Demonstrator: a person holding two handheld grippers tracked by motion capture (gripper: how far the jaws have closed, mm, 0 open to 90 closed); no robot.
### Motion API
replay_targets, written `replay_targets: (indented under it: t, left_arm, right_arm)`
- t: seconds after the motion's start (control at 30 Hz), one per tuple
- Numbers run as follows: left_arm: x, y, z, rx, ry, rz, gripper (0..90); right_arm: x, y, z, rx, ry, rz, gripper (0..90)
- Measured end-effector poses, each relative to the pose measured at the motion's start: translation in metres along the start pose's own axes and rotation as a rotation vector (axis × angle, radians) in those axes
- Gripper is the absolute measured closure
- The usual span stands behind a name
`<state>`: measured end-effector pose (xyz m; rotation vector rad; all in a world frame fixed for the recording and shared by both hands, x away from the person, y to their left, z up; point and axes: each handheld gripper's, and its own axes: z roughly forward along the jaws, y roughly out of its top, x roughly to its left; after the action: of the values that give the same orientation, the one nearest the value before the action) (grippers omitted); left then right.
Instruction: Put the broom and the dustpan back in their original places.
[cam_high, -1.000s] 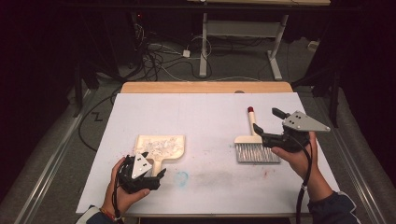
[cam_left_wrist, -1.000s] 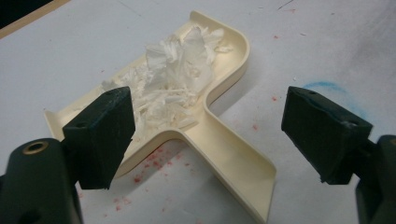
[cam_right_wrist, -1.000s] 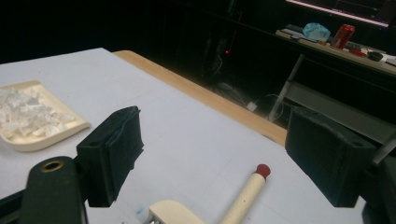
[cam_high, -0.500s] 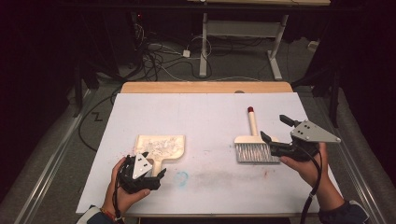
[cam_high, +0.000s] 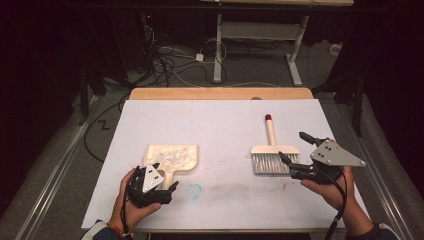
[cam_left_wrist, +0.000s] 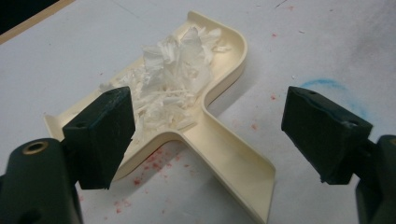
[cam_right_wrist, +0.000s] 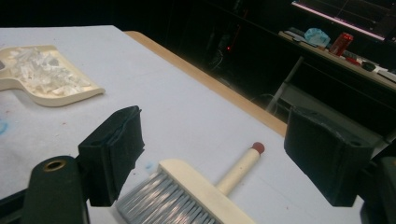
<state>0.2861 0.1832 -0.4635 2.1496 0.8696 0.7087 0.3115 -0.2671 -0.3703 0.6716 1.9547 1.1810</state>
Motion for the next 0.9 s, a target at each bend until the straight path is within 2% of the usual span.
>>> replay_targets:
  t: [0.47, 0.73, 0.9]
  left_arm:
    - [-0.001, 0.0, 0.0, 0.004, -0.005, 0.01, 16.7]
    - [-0.001, 0.0, 0.001, 0.003, -0.008, 0.017, 16.7]
    - [-0.001, 0.0, 0.001, 0.0, -0.011, 0.019, 16.7]
  right_arm:
    - [0.004, -0.026, -0.01, 0.034, -0.013, -0.013, 20.1]
    - [0.001, -0.042, -0.015, 0.041, -0.033, 0.001, 20.1]
    - [0.001, -0.054, -0.016, 0.052, -0.029, 0.006, 20.1]
